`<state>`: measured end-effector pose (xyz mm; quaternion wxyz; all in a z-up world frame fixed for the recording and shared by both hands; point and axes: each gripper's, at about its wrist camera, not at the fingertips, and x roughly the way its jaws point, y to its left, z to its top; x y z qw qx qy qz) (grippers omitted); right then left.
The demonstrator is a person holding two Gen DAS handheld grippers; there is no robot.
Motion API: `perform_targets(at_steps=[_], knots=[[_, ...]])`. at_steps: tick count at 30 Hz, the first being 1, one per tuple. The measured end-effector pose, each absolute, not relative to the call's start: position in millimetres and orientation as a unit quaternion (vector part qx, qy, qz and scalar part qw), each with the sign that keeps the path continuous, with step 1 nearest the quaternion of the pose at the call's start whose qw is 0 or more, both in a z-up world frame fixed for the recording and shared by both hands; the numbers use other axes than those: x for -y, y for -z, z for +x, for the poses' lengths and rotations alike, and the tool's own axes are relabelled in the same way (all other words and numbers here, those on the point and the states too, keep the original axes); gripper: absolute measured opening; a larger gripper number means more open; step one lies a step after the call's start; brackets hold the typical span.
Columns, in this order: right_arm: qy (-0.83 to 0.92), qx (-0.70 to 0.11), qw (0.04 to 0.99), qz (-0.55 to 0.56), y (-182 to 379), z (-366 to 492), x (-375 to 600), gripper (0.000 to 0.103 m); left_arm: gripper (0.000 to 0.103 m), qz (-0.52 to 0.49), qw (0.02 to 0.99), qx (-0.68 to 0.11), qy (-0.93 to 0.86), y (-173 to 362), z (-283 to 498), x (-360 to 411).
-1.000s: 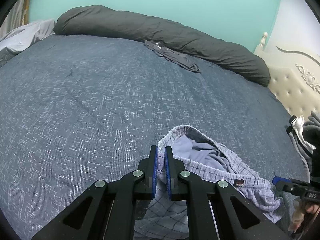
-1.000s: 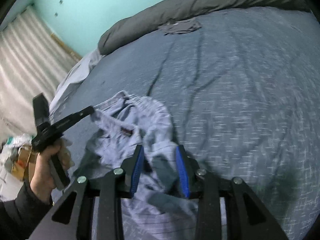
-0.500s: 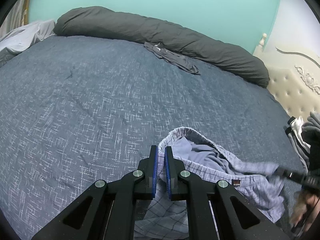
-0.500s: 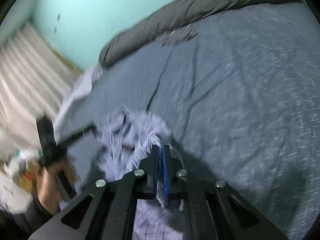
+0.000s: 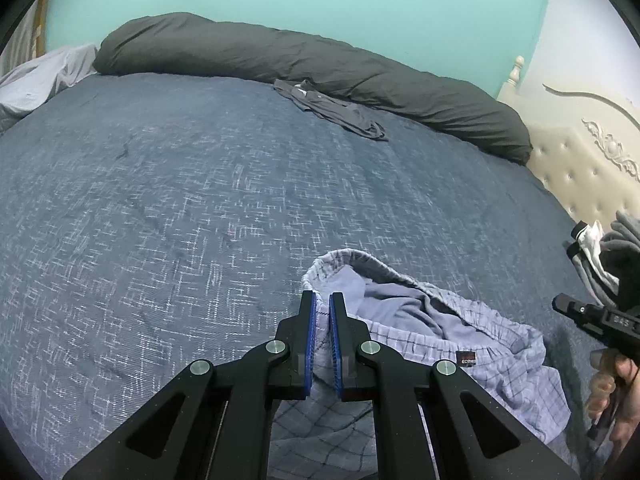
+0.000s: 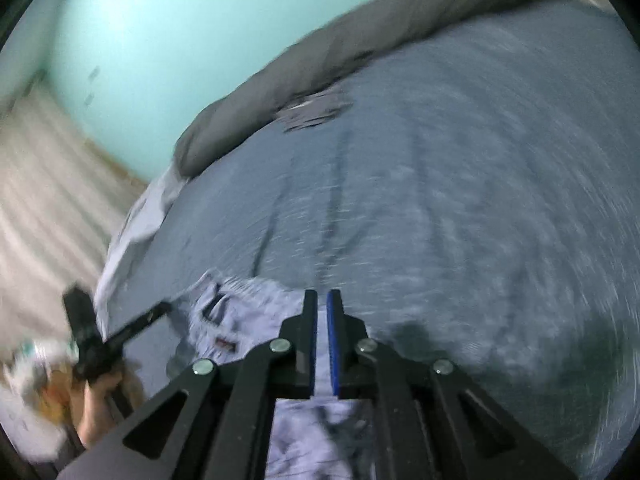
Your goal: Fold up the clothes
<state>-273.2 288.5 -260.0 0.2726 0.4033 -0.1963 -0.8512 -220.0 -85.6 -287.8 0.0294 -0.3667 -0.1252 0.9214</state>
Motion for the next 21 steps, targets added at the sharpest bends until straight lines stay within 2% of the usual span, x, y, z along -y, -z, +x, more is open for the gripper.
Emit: perform_targets(at_steps=[2,3,4,11,14,17,21], knots=[[0.853,0.168,0.283,0.405,256.6,-270.7,-274.1,0.017,0.007,-0.368,0.032,0.122,-0.921,288.3,-219.7,83.5],[0.852,0.156,0.284,0.411,258.3,-269.2,-268.9,0.029,0.007,-0.369,0.035,0.12,-0.921,288.4,-219.5,81.6],[0.851,0.14,0.277,0.424,262.1,-270.0,-262.4,0.034,0.007,-0.369,0.036,0.117,-0.921,288.2,-219.6,79.9],[0.849,0.017,0.245,0.469,287.9,-266.7,-239.9,0.034,0.007,-0.37,0.05,0.091,-0.923,287.8,-220.8,68.7],[0.837,0.001,0.255,0.484,293.5,-263.6,-240.8,0.034,0.007,-0.371,0.051,0.091,-0.923,289.2,-221.6,68.9],[0.825,-0.013,0.256,0.504,298.9,-262.4,-241.1,0.027,0.007,-0.371,0.049,0.096,-0.922,289.1,-221.3,72.9],[0.81,-0.009,0.249,0.531,312.2,-260.2,-252.6,0.024,0.007,-0.369,0.049,0.1,-0.923,287.7,-219.8,72.7]])
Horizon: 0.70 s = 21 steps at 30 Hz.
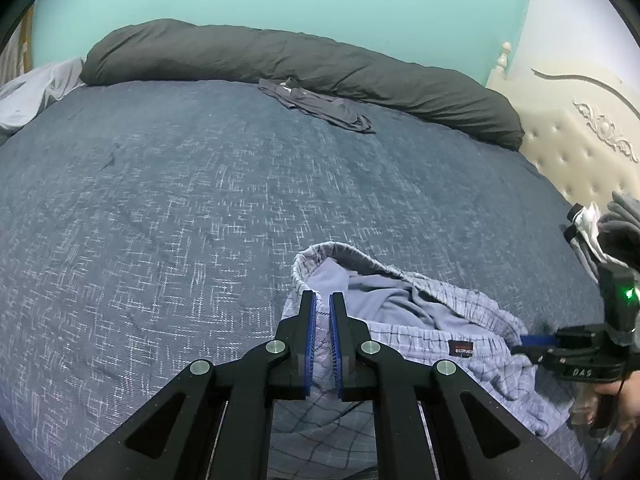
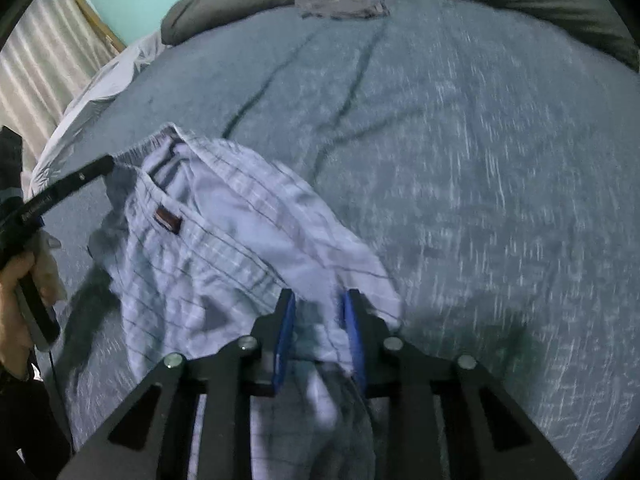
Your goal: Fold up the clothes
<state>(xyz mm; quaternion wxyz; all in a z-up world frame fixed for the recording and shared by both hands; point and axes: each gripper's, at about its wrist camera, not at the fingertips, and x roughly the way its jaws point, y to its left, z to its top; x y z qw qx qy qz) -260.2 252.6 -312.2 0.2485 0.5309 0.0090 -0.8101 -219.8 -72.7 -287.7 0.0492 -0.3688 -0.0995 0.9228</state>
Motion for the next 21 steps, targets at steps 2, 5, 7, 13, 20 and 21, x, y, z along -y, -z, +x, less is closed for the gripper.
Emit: perform_targets(at_steps=[2,5,7,13,20,21], knots=[[0.811,-0.01,0.241,0.532,313.3,-257.7,-259.5,0.023,0.007,-0.368,0.053,0.098,-0.923,287.0,-219.0,70.1],[0.832,-0.006,0.231,0.505,300.4,-252.9,-267.8,0.023,0.007,-0.368,0.059,0.093,-0.923,286.9,-218.7,64.8],[0.852,-0.003,0.236,0.466,282.1,-248.0,-270.3,0.023,0.008,-0.367,0.06,0.091,-0.924,286.5,-219.5,62.3],[0.845,-0.026,0.272,0.461,286.4,-243.4,-252.1,0.023,0.008,-0.369,0.06,0.091,-0.923,288.7,-220.7,63.4],[0.841,-0.043,0.25,0.478,304.9,-254.3,-245.4,0.023,0.008,-0.368,0.06,0.095,-0.923,288.4,-221.7,67.1],[0.842,-0.048,0.242,0.48,307.0,-255.7,-245.3,0.023,0.008,-0.368,0.06,0.096,-0.923,288.6,-221.6,67.7]])
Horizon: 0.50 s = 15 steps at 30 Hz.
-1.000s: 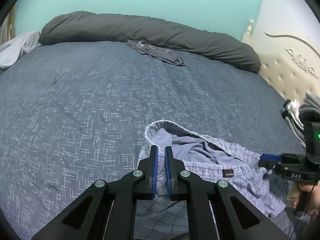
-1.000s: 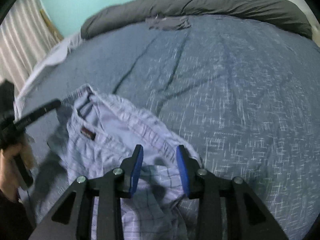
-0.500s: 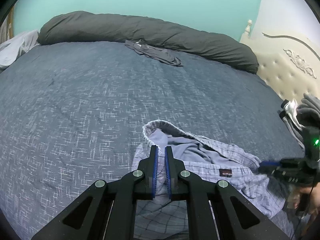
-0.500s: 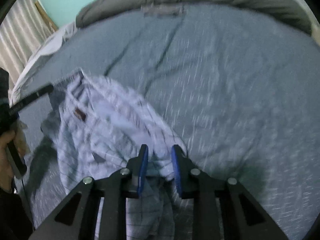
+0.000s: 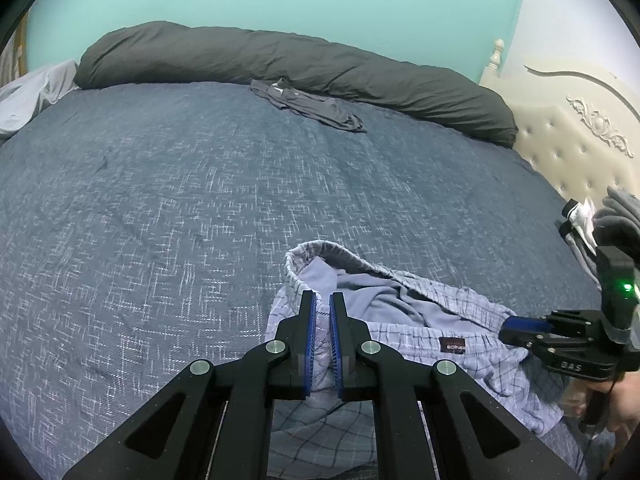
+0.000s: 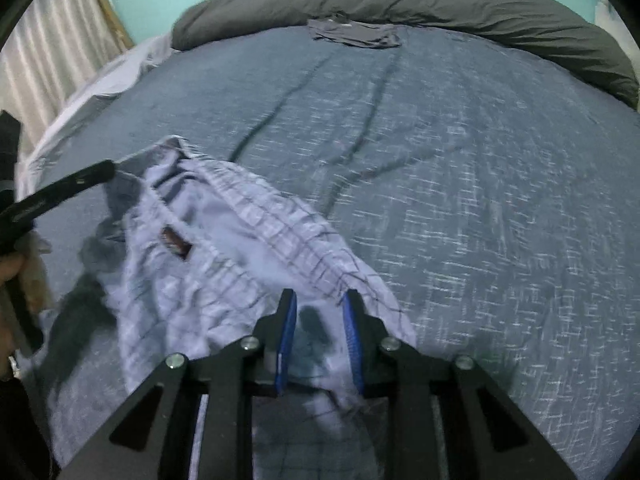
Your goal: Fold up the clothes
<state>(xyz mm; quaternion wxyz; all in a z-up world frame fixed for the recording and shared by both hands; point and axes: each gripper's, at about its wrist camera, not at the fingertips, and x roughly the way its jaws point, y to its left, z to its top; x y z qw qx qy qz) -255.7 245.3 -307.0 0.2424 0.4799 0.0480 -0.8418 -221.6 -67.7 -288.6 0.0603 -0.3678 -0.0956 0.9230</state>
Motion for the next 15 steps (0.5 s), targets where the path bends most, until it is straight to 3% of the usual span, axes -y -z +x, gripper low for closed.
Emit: perform_targets(at_steps=[15], knots=[[0.852,-0.098,0.217,0.466,322.9,-277.8,-217.1,0.025,0.008,-0.37,0.066,0.102,-0.921,293.1,-221.9,74.0]])
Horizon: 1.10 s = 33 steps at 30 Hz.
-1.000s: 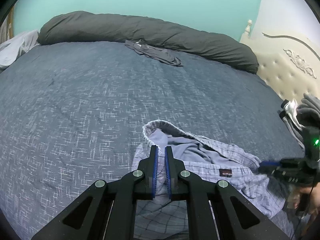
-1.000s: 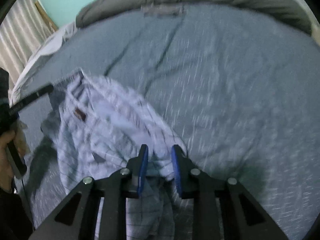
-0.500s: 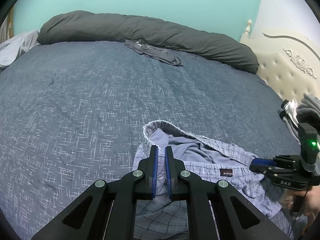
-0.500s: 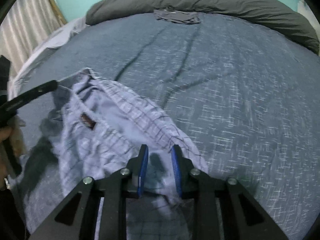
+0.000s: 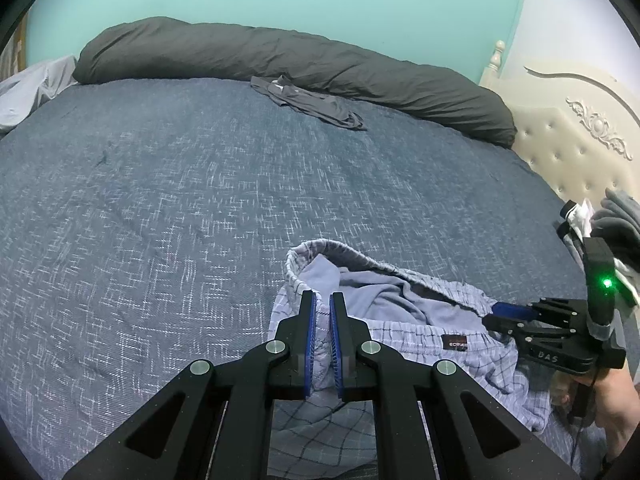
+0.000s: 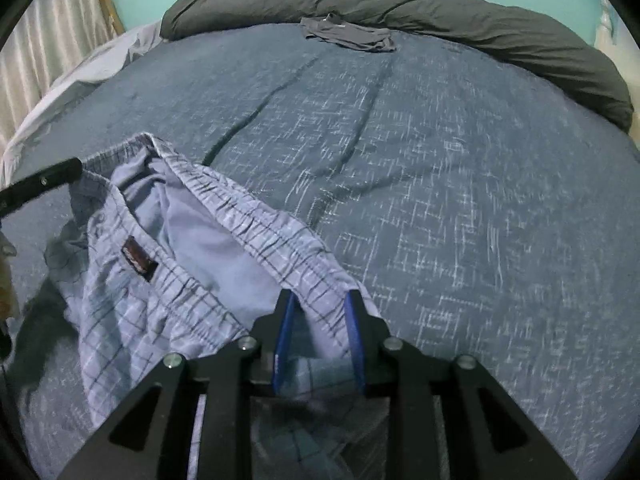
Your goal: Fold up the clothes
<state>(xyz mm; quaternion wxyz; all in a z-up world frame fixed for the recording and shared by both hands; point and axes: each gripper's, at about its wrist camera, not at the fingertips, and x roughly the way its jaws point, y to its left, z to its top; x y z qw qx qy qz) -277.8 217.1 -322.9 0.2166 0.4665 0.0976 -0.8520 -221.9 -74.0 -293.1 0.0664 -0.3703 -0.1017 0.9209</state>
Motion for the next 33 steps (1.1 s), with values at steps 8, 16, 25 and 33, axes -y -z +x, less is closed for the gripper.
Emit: perform_targets(at_steps=[8,16,25,33], knots=[[0.851,-0.14,0.221,0.454,326.4,-280.8,-208.8,0.011,0.008,-0.372,0.067,0.106,-0.92,294.2,-222.2,75.9],[0.884,-0.037,0.236,0.401,289.0,-289.8,-245.9,0.006,0.008,-0.361,0.068,0.112,-0.923,289.8,-222.1,80.2],[0.846,0.198,0.265,0.419,283.6,-301.4,-284.2,0.006,0.008,-0.359,0.079,0.119,-0.922,288.3,-227.1,76.1],[0.876,0.129,0.157,0.438,290.4,-308.2,-289.3,0.009,0.008,-0.359,0.066,0.124,-0.923,289.1,-228.5,79.2]])
